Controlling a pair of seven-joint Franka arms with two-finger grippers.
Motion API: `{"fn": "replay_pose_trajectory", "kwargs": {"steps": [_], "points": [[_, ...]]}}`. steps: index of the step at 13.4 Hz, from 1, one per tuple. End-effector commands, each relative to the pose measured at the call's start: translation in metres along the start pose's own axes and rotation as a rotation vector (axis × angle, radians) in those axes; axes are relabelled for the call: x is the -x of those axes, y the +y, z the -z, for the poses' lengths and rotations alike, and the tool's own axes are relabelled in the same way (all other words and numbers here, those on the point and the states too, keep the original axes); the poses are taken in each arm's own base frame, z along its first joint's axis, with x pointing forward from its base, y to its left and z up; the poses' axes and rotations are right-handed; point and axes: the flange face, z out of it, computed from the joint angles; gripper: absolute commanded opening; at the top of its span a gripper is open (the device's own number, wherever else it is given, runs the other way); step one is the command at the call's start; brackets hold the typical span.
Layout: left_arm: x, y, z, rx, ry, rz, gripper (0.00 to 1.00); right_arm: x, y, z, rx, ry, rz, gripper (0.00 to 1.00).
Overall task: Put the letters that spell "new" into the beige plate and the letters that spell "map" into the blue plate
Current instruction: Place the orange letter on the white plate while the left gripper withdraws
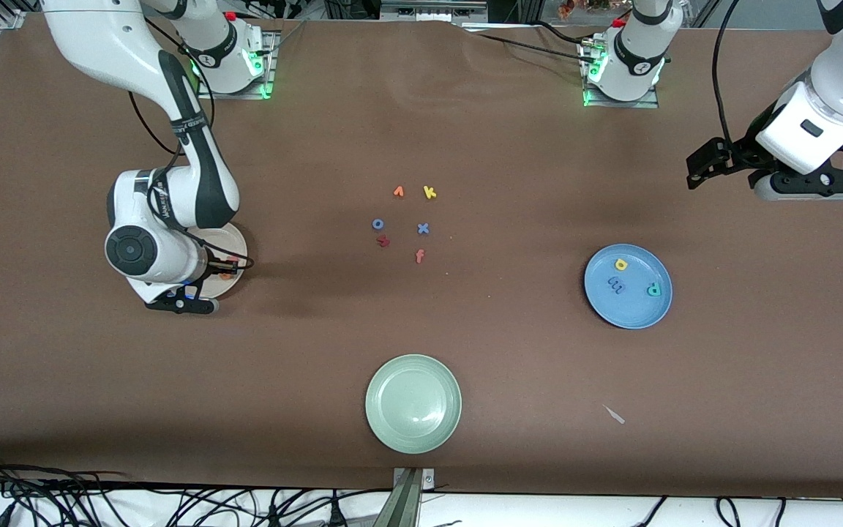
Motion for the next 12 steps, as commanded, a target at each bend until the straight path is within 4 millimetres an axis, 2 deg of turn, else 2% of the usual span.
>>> {"fn": "replay_pose_trajectory", "kwargs": {"steps": [1,6,11,12], "points": [[0.0,0.003,0.003,0.021,0.01,-0.015,1.0,0.003,-0.003,0.015,-0.008,-0.014,0.015,1.0],[0.0,0.003,0.004,0.022,0.013,-0.013,1.0,0.008,-0.022,0.096,0.0,-0.118,0.059,1.0],[0.001,0.006,0.004,0.016,0.009,-0.021,1.0,0.018,-0.022,0.174,0.003,-0.128,0.087,1.0],[0.001,0.006,0.004,0.016,0.011,-0.021,1.0,0.026,-0.015,0.197,-0.025,-0.096,0.09,1.0]]}}
